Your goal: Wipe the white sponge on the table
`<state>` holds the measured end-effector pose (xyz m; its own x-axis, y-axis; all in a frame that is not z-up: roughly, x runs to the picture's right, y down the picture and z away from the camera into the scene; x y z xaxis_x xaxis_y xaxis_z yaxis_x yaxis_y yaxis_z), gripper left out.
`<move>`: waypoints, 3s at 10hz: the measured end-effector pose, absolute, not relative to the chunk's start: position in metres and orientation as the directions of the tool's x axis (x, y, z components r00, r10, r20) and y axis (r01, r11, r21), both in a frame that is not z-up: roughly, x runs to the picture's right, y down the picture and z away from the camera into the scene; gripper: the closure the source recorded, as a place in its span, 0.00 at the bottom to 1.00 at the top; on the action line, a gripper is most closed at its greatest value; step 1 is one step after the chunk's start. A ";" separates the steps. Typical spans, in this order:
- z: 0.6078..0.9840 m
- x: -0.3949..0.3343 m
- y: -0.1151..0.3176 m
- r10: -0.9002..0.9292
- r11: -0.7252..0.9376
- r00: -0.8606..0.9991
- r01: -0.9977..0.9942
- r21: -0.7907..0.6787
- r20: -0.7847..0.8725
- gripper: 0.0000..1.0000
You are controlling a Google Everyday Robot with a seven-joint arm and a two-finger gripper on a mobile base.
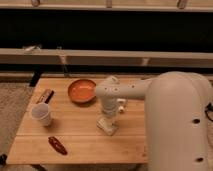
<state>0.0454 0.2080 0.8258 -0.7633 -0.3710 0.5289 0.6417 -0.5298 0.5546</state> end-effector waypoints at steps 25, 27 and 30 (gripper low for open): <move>0.739 0.018 0.260 -0.296 -0.704 -0.885 0.456 0.545 0.359 1.00; 0.744 0.002 0.257 -0.266 -0.725 -0.905 0.415 0.550 0.332 1.00; 0.749 -0.019 0.250 -0.232 -0.753 -0.928 0.361 0.550 0.291 1.00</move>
